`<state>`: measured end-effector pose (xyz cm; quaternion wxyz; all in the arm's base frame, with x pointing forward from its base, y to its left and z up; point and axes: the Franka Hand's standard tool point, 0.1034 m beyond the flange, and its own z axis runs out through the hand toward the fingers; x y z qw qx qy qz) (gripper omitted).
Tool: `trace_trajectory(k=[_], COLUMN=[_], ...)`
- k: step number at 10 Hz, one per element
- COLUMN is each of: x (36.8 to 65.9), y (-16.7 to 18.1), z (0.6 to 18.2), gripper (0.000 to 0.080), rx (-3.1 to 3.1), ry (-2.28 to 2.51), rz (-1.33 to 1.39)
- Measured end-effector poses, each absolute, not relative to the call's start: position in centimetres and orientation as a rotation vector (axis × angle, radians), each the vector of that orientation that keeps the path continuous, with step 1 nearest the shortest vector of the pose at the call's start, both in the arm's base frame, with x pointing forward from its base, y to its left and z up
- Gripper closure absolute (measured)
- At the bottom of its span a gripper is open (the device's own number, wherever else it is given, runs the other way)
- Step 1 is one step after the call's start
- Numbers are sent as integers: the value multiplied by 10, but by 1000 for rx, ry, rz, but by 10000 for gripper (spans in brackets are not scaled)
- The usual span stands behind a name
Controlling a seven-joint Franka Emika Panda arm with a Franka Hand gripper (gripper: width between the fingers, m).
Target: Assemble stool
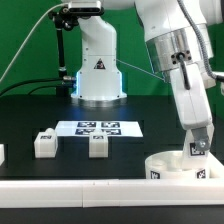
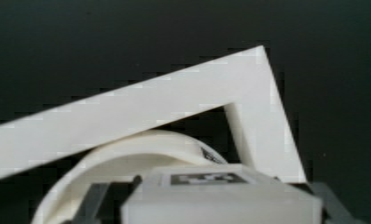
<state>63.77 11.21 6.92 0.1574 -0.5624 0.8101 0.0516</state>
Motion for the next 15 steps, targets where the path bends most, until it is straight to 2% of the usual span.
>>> trace_trajectory(k=[6, 13, 14, 15], x=[637, 632, 632, 632], y=[115, 118, 118, 118], z=[68, 62, 62, 63], gripper=[464, 464, 390, 220], rx=[-1024, -1002, -1008, -1009], ry=[2595, 2599, 2596, 2595], rz=[230, 230, 229, 229])
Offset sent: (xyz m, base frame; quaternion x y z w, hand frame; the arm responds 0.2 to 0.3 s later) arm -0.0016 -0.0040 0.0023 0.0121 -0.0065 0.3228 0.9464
